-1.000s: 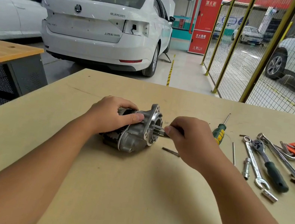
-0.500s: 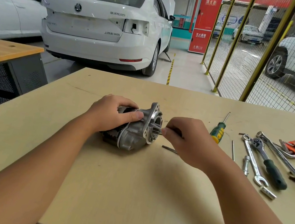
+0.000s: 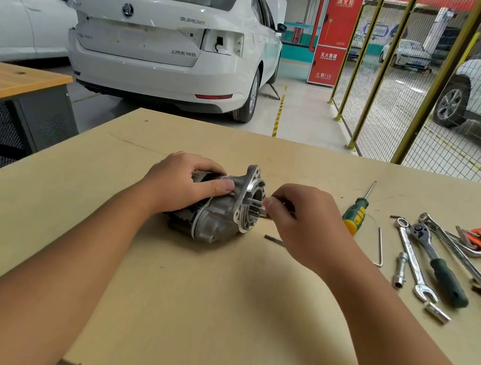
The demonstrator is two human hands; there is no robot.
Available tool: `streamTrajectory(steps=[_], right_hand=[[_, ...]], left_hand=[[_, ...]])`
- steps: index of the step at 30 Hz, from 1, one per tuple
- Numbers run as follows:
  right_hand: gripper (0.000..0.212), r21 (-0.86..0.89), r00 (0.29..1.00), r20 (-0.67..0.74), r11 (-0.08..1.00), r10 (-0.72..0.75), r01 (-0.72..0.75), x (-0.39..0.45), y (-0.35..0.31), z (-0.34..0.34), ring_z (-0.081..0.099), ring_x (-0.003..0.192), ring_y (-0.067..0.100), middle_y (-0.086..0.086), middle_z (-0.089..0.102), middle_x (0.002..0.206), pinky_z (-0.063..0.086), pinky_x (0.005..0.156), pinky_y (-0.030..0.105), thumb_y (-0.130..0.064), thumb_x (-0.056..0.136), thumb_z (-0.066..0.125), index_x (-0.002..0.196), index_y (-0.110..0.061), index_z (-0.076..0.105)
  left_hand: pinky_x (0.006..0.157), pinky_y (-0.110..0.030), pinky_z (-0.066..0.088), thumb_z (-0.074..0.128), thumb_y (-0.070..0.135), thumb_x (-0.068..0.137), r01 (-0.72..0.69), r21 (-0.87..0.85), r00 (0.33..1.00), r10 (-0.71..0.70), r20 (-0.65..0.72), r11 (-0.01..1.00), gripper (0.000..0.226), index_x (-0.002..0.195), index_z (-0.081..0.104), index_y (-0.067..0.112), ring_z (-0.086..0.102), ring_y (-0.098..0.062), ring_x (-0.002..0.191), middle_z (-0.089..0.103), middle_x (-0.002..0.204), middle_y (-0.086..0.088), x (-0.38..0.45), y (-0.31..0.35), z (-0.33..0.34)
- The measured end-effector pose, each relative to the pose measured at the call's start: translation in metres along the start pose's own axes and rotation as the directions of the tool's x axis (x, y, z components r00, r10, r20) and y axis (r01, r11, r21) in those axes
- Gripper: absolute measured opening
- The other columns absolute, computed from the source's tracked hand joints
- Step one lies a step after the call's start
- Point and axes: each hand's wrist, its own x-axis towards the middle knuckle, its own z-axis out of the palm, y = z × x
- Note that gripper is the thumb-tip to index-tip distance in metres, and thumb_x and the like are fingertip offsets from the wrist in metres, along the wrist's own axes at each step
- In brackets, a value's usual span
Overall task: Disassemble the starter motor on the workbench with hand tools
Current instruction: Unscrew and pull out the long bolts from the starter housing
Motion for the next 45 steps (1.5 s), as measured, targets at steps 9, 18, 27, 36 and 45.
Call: streamTrajectory(steps=[9, 18, 27, 36, 45], right_hand=[[0.03, 0.012, 0.999, 0.042, 1.0, 0.023, -0.023, -0.001, -0.004, -0.001, 0.056, 0.071, 0.016, 0.003, 0.063, 0.077, 0.04, 0.058, 0.028, -0.033, 0.102, 0.054, 0.087, -0.011, 0.068], [0.024, 0.0, 0.998, 0.001, 0.998, 0.068, -0.068, -0.001, -0.006, 0.005, 0.052, 0.071, 0.011, -0.001, 0.062, 0.077, 0.037, 0.056, 0.024, -0.031, 0.1, 0.059, 0.089, -0.013, 0.069], [0.018, -0.216, 0.998, -0.043, 0.975, 0.049, -0.058, -0.001, -0.011, 0.005, 0.057, 0.086, 0.024, -0.004, 0.066, 0.085, 0.049, 0.079, 0.039, -0.039, 0.099, 0.06, 0.092, -0.024, 0.068], [0.014, -0.258, 0.997, -0.076, 0.966, -0.017, -0.003, 0.002, -0.008, 0.003, 0.058, 0.083, 0.027, 0.0, 0.066, 0.086, 0.048, 0.067, 0.037, -0.035, 0.097, 0.062, 0.091, -0.023, 0.067], [0.016, -0.031, 0.994, 0.033, 0.993, -0.109, 0.11, 0.003, 0.007, -0.005, 0.055, 0.066, 0.004, -0.009, 0.063, 0.069, 0.039, 0.059, 0.018, -0.033, 0.092, 0.07, 0.085, -0.019, 0.072]], left_hand=[[0.101, -0.047, 0.052, 0.051, 0.102, 0.06, 0.001, -0.009, 1.0, -0.001, -0.01, 1.0, 0.053, 0.093, 0.068, 0.065, 0.065, -0.007, 0.111, 0.071, 0.106, 0.033, -0.001, 0.004, -0.001], [0.099, -0.047, 0.053, 0.053, 0.101, 0.06, 0.016, -0.022, 1.0, -0.016, 0.003, 1.0, 0.068, 0.104, 0.073, 0.053, 0.066, -0.008, 0.109, 0.072, 0.105, 0.03, -0.002, 0.005, -0.001], [0.1, -0.046, 0.053, 0.052, 0.103, 0.059, 0.012, -0.011, 1.0, -0.012, 0.008, 1.0, 0.07, 0.104, 0.072, 0.052, 0.066, -0.007, 0.11, 0.072, 0.106, 0.029, -0.003, 0.004, -0.003], [0.11, -0.056, 0.039, 0.06, 0.071, 0.081, -0.222, 0.066, 0.96, 0.23, -0.161, 0.973, 0.05, 0.118, 0.072, 0.04, 0.053, -0.015, 0.126, 0.065, 0.128, 0.017, -0.01, 0.029, 0.005], [0.104, -0.06, 0.043, 0.06, 0.035, 0.094, -0.392, 0.096, 0.92, 0.387, 0.063, 0.915, 0.024, 0.097, 0.079, 0.021, 0.054, -0.024, 0.128, 0.055, 0.143, 0.0, -0.014, 0.056, 0.025]])
